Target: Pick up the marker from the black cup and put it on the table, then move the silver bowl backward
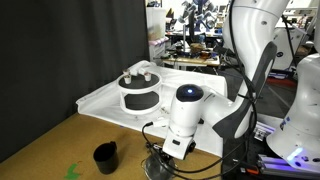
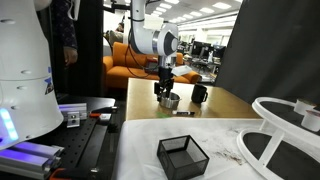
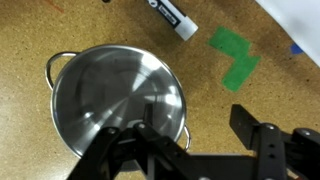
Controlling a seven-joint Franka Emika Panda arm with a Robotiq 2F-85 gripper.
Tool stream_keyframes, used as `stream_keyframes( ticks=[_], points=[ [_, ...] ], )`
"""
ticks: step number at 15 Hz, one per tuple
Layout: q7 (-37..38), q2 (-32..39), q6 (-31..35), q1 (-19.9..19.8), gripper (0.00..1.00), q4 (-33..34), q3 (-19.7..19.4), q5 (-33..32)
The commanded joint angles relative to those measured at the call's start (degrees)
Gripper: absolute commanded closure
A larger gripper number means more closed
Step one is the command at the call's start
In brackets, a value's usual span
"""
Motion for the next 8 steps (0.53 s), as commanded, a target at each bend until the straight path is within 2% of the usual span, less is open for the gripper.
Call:
stream_keyframes(
  ticks=[1,5,8],
  points=[
    [-1.6,-1.0,0.5,0.2,0.0,-0.4,0.2,0.4],
    [-4.1,-3.3,-0.7,-0.6,0.0,-1.0,2.2,1.7],
    [-5.0,-4.8,0.4,-1.6,0.0,-0.9,3.3,6.0]
  ],
)
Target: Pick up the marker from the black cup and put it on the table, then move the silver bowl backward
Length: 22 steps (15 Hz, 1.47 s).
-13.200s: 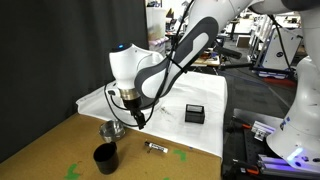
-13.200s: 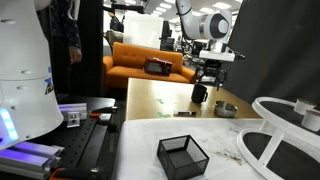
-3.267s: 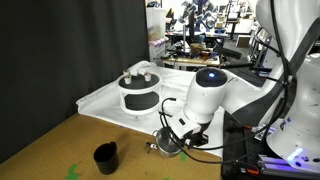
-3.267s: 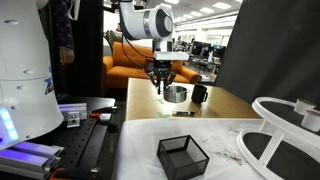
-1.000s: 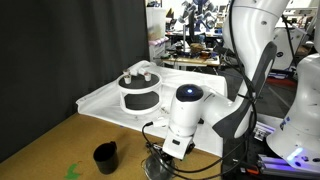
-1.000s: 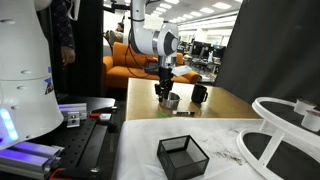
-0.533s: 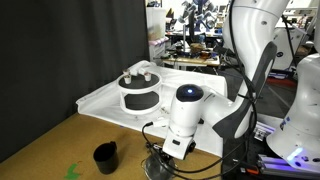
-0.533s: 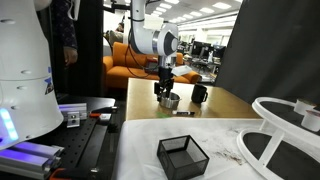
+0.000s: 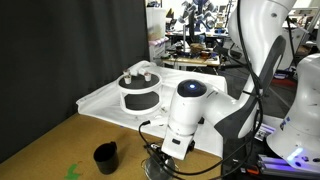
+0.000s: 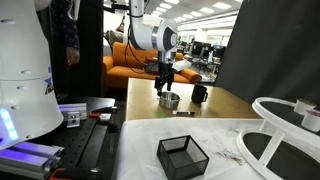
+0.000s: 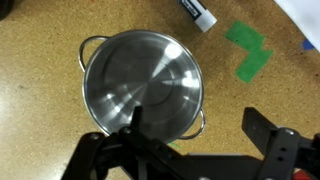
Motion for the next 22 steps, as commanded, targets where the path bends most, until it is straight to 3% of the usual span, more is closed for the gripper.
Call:
stream_keyframes(
  ticks=[1,6,8,12,17,22],
  points=[
    [-3.1,-2.7,0.7,-2.2,0.0,-0.6,1.7,6.4],
    [-6.9,-5.5,-1.4,-7.5,0.0,0.7,5.6,19.1],
    [-5.9,-7.5,-3.0,-7.8,0.0,1.2,5.9,22.4],
    [0.3,-12.5,-10.3,-3.4,0.0,2.8,2.0,22.8],
    [10.6,-16.3,-27.4,0.1,0.0,7.5,0.1,20.0],
    [6.7,-16.3,-33.7,0.3,0.0,11.3,-1.0,25.3]
  ],
)
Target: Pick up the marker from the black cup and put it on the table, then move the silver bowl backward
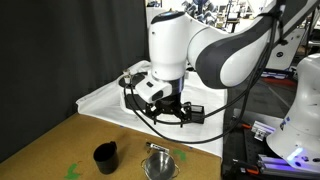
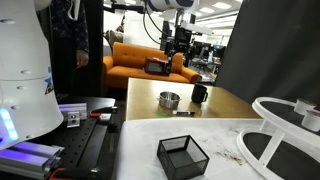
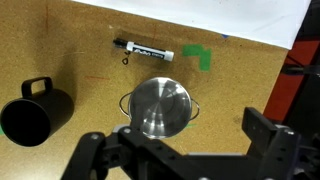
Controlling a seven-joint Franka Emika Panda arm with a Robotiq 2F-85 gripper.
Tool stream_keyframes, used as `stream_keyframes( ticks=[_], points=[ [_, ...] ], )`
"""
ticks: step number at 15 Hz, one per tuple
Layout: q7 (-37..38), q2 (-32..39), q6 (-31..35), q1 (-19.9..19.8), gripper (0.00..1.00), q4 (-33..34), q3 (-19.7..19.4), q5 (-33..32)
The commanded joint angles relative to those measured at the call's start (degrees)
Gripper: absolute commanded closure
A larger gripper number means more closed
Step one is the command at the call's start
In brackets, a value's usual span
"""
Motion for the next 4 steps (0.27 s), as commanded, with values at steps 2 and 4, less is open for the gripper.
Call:
stream_keyframes(
  ticks=[2,4],
  points=[
    [-6.2,0.0,-2.6,0.2,0.0,2.5,-2.2,6.5],
    [-9.1,-0.4,-2.4,0.0,0.0,2.7,-3.0,9.5]
  ],
)
